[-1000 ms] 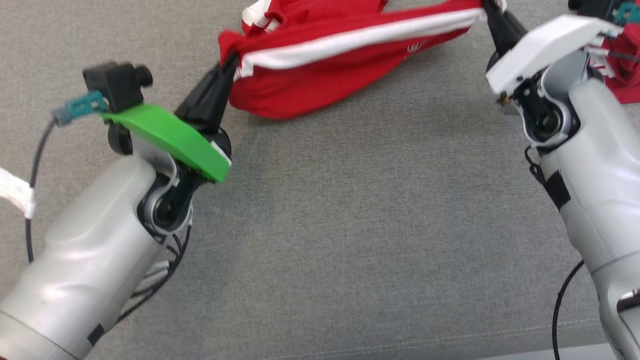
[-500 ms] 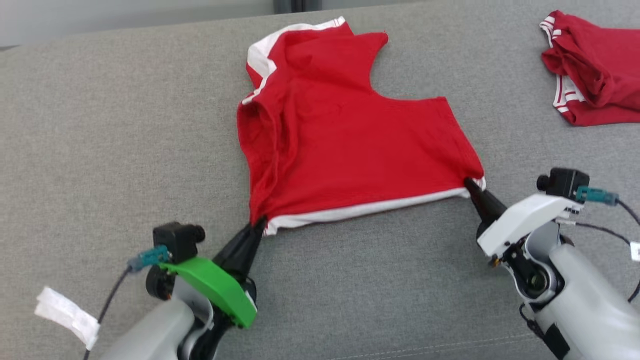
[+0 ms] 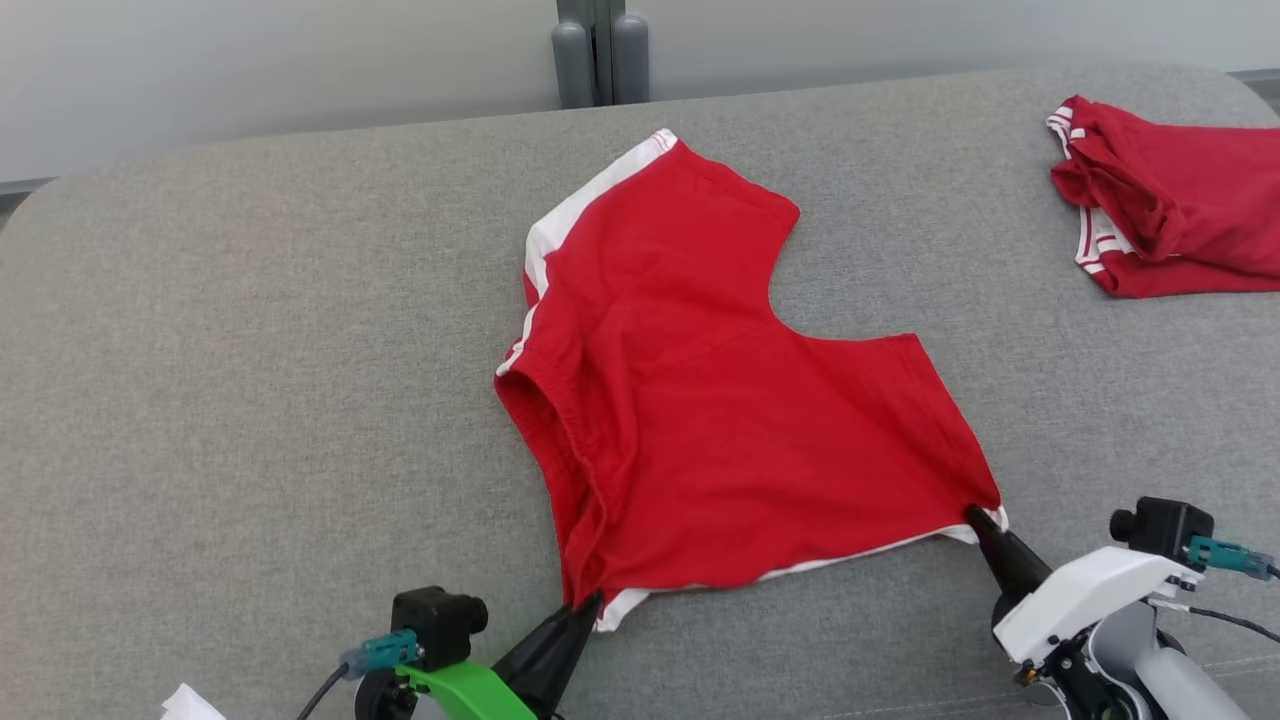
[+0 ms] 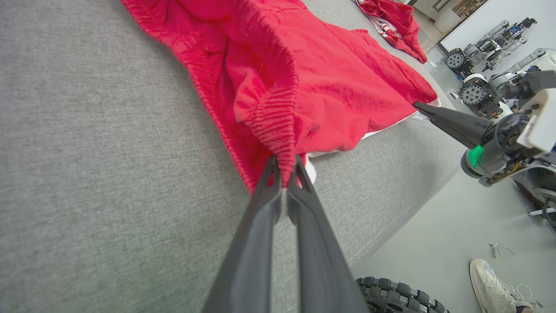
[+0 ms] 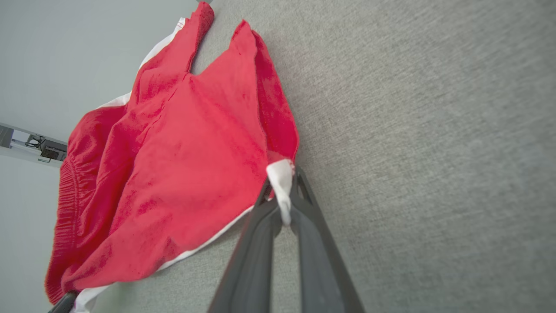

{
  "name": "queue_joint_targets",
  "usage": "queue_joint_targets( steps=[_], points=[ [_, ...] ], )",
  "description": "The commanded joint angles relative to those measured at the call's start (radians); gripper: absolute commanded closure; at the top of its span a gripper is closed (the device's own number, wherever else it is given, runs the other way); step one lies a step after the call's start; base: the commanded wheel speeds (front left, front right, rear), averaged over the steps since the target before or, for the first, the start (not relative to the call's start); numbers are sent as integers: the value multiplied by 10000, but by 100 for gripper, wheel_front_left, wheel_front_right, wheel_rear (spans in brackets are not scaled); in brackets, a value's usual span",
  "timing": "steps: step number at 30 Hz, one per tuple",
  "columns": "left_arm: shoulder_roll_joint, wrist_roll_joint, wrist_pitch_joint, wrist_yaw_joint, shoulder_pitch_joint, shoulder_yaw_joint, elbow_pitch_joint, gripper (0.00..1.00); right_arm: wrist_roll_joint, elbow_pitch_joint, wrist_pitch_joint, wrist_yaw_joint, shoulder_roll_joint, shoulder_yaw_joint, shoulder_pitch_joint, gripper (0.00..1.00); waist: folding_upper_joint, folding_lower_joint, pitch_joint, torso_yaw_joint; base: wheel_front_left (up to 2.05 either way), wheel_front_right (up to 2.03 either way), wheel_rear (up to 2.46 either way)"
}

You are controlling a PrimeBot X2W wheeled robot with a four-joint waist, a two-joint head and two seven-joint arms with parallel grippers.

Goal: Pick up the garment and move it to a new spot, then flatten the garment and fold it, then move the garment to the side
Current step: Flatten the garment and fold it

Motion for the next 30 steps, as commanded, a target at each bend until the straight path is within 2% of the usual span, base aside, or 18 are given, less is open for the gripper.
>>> queue_joint_targets(
  steps=[1, 9, 16, 22, 30],
  points=[
    [97, 76, 10, 30, 214, -26, -76, 100, -71, -67, -75, -5, -64, -221, 252, 100, -1, 0, -143, -6, 0, 0, 0],
    [457, -10, 160, -135, 402, -186, -915, 100, -252, -687, 455, -5, -6, -1213, 878, 100, -1, 0, -343, 78, 0, 0, 0],
    [365, -270, 232, -299, 403, -302, -1702, 100, -477, -1331, 1034, -5, 339, -2019, 1003, 100, -1, 0, -239, 265, 0, 0, 0],
    [347, -243, 139, -410, 2, -247, -2010, 100, -581, -1757, 1728, -5, 379, -2819, 249, 100, -1, 0, -8, 494, 0, 0, 0],
    [165, -245, 2, -477, -807, -41, -2297, 100, -879, -1418, 2699, -5, 676, -3686, -1648, 100, -1, 0, 465, 1031, 0, 0, 0]
  ],
)
